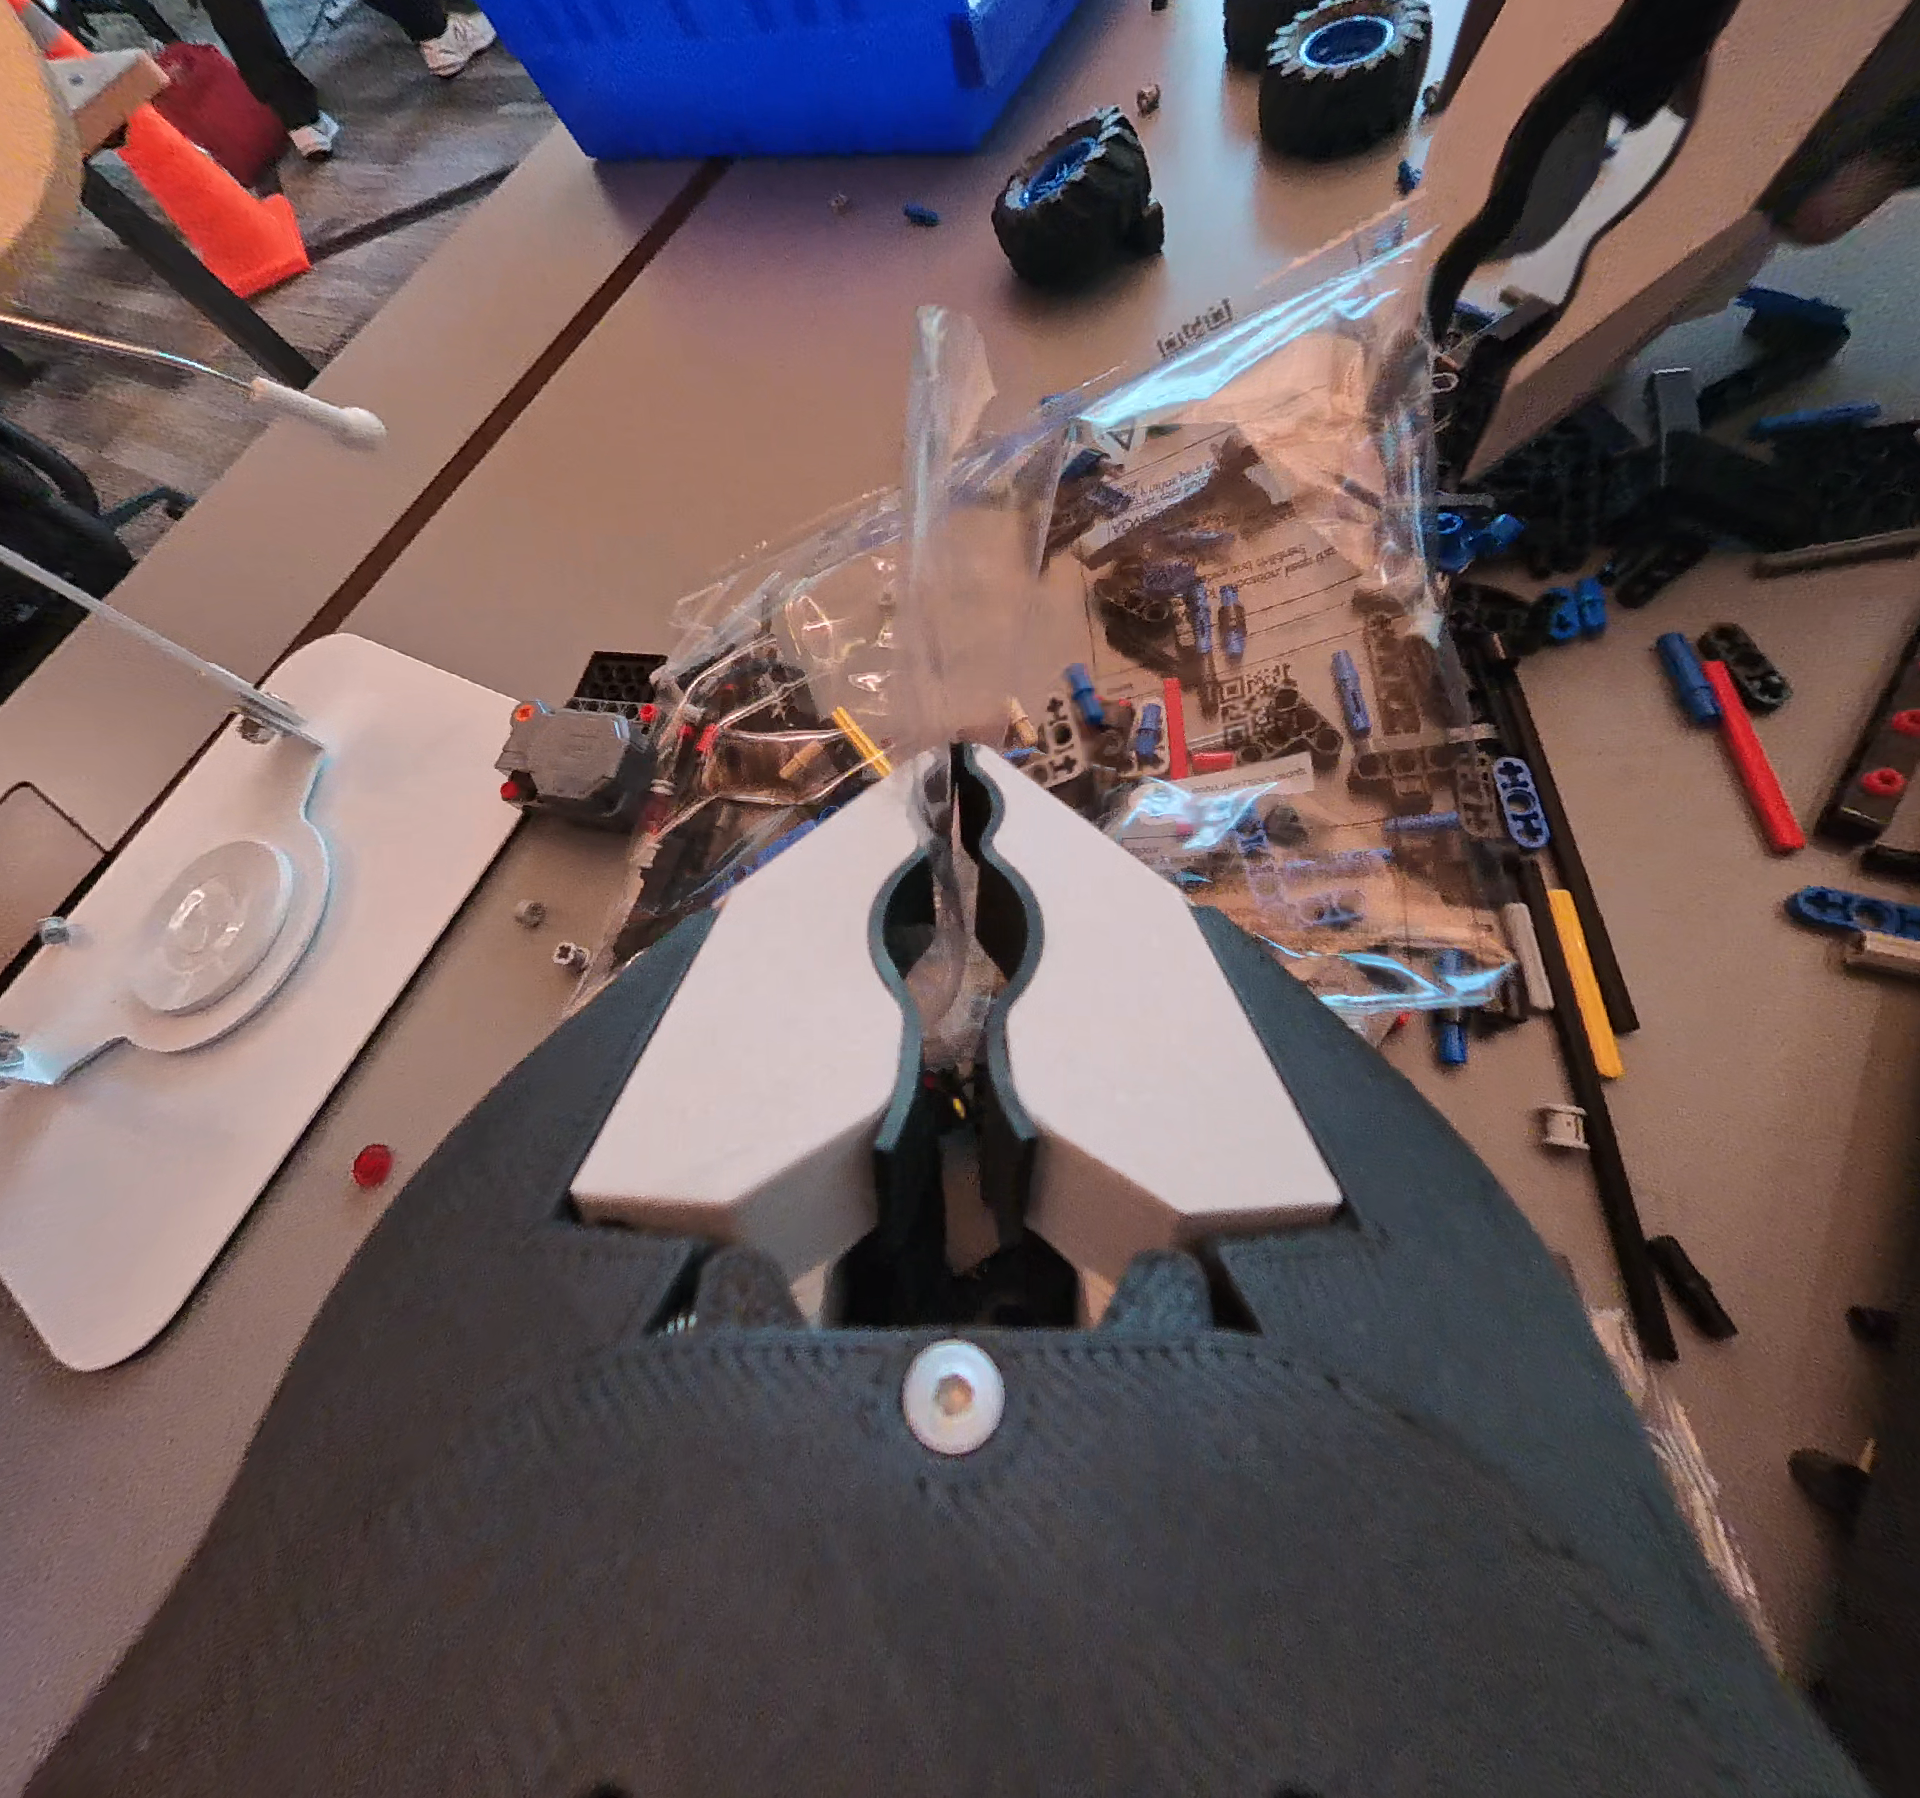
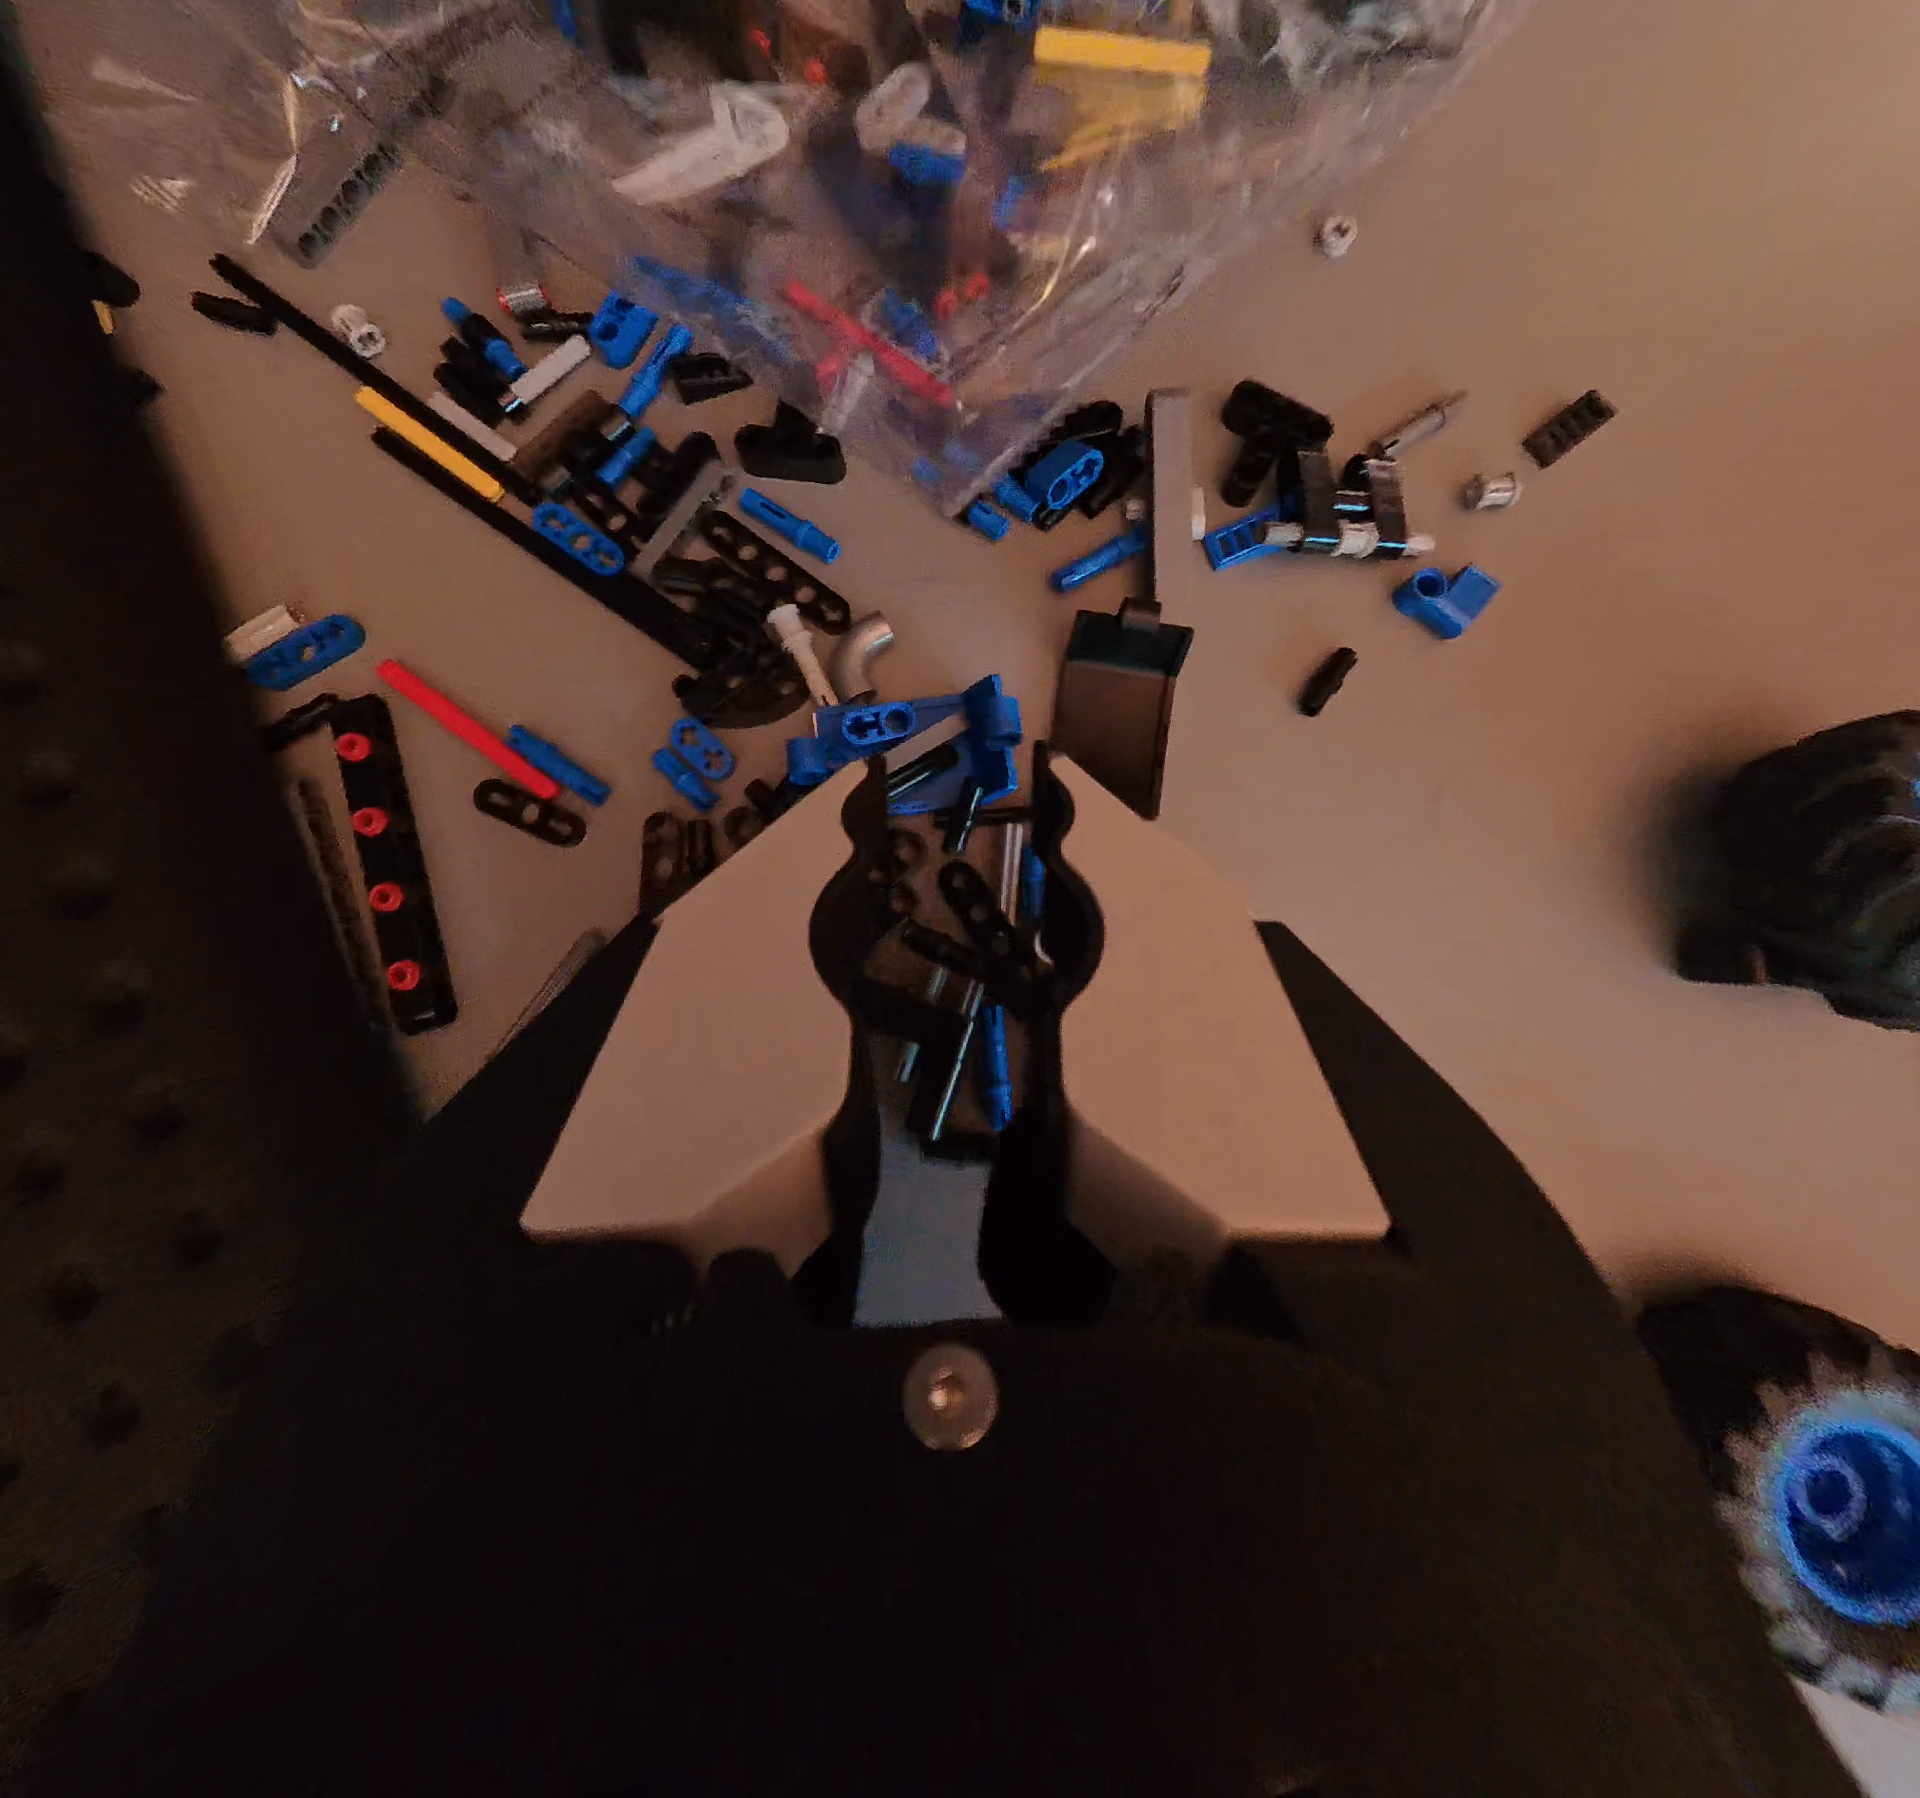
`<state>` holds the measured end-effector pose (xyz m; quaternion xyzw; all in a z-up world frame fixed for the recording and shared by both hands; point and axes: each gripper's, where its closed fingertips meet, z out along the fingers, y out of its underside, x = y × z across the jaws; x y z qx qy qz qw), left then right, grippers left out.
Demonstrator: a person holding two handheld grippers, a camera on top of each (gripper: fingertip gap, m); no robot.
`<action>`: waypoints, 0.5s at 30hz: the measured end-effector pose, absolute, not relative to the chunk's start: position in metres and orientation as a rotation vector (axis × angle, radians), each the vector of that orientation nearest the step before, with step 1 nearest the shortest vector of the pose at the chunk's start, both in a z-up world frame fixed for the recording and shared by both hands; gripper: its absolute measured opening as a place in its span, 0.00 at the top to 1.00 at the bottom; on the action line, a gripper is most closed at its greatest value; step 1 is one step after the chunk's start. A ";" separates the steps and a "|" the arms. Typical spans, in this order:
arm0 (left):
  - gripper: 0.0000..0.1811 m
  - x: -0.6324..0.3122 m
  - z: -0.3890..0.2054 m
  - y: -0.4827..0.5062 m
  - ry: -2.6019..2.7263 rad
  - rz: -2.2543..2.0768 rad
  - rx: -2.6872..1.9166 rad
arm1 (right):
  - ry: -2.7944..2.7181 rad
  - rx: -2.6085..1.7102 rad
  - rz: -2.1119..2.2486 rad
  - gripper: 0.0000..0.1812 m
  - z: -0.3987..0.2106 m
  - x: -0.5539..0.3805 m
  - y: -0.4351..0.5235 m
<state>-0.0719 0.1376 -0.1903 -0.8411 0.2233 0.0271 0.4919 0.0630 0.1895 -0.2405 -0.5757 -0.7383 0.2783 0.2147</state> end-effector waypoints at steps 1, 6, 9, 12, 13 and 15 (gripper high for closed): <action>1.00 -0.071 -0.190 0.138 0.543 0.061 -2.040 | -2.062 -1.610 0.769 0.91 -0.244 0.061 0.189; 1.00 -0.070 -0.189 0.139 0.544 0.072 -2.031 | -2.065 -1.632 0.774 1.00 -0.247 0.055 0.187; 1.00 -0.071 -0.185 0.140 0.528 0.076 -2.016 | -2.027 -1.630 0.848 1.00 -0.233 0.056 0.184; 1.00 -0.072 -0.181 0.140 0.502 0.064 -2.002 | -2.007 -1.595 0.937 1.00 -0.210 0.059 0.177; 1.00 -0.073 -0.181 0.140 0.494 0.062 -2.004 | -2.001 -1.586 0.965 1.00 -0.201 0.058 0.175; 1.00 -0.073 -0.180 0.141 0.492 0.063 -2.003 | -1.992 -1.572 1.004 1.00 -0.185 0.057 0.172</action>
